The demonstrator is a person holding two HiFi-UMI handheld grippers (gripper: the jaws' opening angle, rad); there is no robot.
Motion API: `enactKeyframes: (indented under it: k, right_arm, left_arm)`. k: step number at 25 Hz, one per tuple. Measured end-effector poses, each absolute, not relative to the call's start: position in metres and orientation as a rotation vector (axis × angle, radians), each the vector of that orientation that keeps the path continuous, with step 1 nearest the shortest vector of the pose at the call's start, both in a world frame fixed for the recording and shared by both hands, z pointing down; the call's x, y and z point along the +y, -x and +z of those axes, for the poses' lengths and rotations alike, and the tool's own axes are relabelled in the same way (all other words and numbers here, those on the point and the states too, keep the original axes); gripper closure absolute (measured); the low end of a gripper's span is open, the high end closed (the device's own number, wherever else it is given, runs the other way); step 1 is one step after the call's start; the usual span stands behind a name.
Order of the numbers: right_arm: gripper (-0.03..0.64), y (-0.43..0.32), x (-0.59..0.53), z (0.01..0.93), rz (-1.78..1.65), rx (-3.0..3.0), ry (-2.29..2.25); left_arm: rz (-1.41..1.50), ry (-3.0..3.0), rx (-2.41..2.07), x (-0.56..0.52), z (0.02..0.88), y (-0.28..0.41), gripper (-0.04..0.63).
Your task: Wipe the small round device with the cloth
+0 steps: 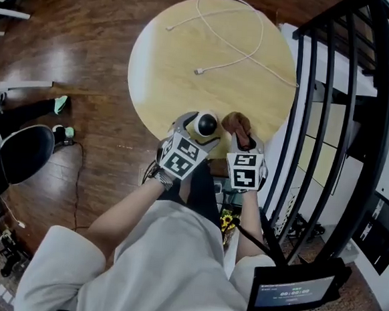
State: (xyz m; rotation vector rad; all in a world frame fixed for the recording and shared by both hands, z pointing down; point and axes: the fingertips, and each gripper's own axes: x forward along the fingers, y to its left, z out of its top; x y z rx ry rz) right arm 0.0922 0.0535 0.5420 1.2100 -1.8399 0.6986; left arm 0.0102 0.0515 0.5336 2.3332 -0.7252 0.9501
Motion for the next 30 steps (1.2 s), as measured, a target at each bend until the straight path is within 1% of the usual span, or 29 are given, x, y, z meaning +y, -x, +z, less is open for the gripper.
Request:
enactKeyframes:
  k: [4,5,6,12,21,27,30]
  right_arm:
    - [0.530,-0.105,0.046,0.505,0.732,-1.978,-1.276]
    - [0.531,-0.103,0.043,0.495,0.737,-2.022,-1.270]
    - [0.529,-0.101,0.041,0.485,0.754,-2.066,-1.264]
    - [0.530,-0.074,0.035,0.446,0.809,-2.248,-1.125]
    - [0.531,-0.045,0.047,0.452,0.963,-2.313,-0.940]
    - [0.531,-0.028,0.059,0.457,1.220,-2.328,-0.797]
    - [0.531,-0.032,0.060,0.480,1.199,-2.227,-0.812]
  left_arm:
    - [0.936,-2.295,-0.790,0.039,0.547,-0.015,0.204]
    - [0.935,-2.293,-0.791,0.036,0.549,-0.014,0.239]
    - [0.934,-2.299,-0.782,0.034,0.549,-0.012,0.229]
    - [0.928,-2.434,-0.573,0.038,0.538,-0.007,0.229]
    - [1.204,-2.696,-0.109,0.068,0.549,-0.012,0.232]
    - [1.210,-2.644,-0.032,0.063,0.550,-0.017,0.233]
    - [1.229,-2.642,-0.017,0.063,0.550,-0.019,0.233]
